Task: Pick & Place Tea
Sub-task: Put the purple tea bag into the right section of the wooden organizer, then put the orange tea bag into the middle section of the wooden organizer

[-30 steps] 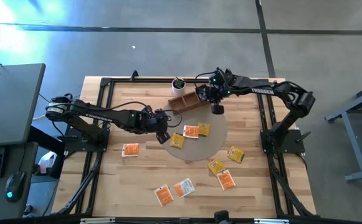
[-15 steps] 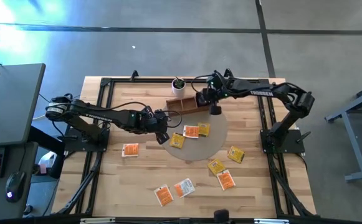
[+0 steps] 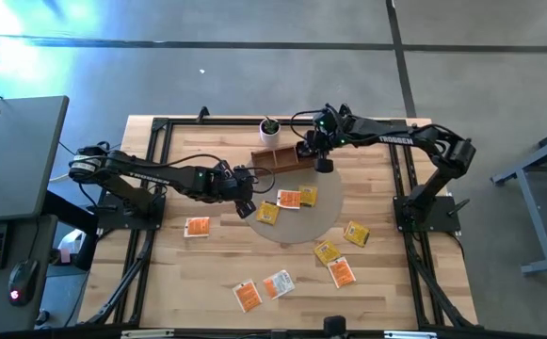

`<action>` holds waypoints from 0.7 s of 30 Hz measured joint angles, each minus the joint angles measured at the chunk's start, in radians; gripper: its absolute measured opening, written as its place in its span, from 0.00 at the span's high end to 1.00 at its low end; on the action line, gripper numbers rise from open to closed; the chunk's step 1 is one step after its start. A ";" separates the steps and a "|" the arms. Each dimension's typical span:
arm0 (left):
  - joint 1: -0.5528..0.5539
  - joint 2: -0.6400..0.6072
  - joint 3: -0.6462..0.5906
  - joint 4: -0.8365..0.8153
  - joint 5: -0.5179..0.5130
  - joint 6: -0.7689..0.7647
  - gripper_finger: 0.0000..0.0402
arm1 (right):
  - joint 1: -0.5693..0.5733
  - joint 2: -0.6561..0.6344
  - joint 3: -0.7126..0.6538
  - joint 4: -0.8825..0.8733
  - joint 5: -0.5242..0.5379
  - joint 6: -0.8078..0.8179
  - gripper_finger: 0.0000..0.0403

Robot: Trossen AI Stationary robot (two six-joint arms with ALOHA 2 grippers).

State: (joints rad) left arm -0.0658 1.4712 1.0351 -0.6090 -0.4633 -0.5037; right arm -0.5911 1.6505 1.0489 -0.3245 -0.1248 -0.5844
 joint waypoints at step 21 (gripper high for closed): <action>0.000 0.000 0.000 0.001 0.000 0.000 1.00 | 0.077 -0.099 0.029 -0.039 0.094 0.075 0.69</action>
State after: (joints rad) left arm -0.0658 1.4712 1.0348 -0.6085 -0.4637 -0.5041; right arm -0.5144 1.5515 1.0775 -0.3638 -0.0306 -0.5099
